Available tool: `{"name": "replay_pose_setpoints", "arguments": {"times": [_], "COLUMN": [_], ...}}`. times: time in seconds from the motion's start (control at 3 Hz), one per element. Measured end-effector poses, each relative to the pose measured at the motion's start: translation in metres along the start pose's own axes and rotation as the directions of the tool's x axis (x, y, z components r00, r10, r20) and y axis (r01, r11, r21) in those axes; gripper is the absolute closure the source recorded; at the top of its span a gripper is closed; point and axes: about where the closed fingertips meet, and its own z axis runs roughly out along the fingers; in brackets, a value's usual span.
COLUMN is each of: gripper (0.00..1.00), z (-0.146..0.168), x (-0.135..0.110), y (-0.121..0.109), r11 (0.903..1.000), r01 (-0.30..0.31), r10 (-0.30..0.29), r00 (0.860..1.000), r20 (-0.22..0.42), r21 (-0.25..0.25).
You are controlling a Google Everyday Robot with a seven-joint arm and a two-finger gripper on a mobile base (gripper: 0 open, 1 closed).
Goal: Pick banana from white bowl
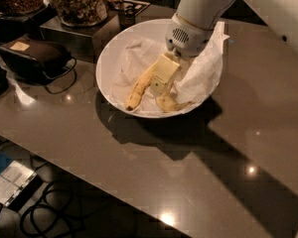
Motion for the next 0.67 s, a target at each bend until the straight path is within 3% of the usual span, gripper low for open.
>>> {"name": "replay_pose_setpoints", "arguments": {"times": [0.67], "gripper": [0.34], "z": [0.0122], "x": [0.0029], "y": [-0.0042], "r11": [0.9992], "r01": [-0.033], "r10": [0.032], "r00": [0.999], "r20": [-0.024], "r21": [-0.021]}}
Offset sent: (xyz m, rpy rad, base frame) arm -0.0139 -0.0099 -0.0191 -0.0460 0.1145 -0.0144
